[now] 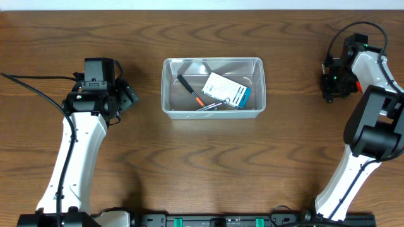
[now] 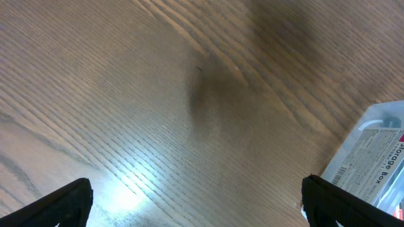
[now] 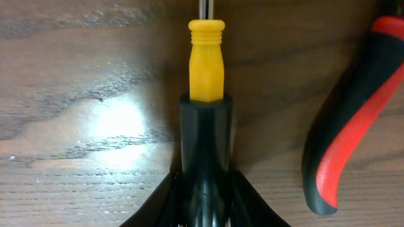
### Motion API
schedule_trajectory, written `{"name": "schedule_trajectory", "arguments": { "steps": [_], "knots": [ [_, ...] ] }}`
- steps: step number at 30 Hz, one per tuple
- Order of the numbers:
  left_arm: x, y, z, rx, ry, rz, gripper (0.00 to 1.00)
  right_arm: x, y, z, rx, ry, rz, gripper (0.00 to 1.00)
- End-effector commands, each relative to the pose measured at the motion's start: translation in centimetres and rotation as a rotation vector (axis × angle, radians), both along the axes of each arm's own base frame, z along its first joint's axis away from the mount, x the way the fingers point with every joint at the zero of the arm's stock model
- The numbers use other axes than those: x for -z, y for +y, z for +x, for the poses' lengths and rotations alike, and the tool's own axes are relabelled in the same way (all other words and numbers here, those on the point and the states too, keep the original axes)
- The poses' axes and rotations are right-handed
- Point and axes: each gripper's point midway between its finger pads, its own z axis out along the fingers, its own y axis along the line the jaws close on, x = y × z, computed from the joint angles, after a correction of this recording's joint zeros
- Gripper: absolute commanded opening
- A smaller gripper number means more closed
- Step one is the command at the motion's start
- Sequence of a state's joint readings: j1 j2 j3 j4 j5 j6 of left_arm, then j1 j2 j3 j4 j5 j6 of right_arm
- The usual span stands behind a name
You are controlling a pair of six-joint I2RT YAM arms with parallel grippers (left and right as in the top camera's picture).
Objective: Pack container
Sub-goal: 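Lower the right gripper onto the yellow-black screwdriver handle and grasp it, then carry the screwdriver with the right gripper into the box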
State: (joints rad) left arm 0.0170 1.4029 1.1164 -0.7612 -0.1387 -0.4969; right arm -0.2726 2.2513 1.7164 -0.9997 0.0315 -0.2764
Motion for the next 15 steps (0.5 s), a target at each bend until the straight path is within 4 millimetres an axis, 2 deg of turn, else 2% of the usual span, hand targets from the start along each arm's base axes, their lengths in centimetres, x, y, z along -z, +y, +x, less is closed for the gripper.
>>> {"name": "schedule_trajectory", "arguments": {
  "steps": [1,4,9,12,15],
  "knots": [
    [-0.1,0.5,0.1,-0.007,0.003,0.02,0.98,-1.9,0.7,2.3,0.009,-0.07,0.024,0.19],
    [-0.1,0.5,0.1,-0.007,0.003,0.02,0.98,-5.0,1.8,4.3,-0.011,-0.151,0.033,0.18],
    [-0.1,0.5,0.1,-0.007,0.003,0.02,0.98,-11.4,4.2,7.2,-0.064,-0.279,0.012,0.18],
    [-0.1,0.5,0.1,-0.007,0.003,0.02,0.98,-15.2,6.9,8.1,-0.126,-0.343,0.007,0.19],
    [-0.1,0.5,0.1,-0.007,0.003,0.02,0.98,-18.4,11.1,8.5,-0.242,-0.396,0.02,0.18]
  ]
}}
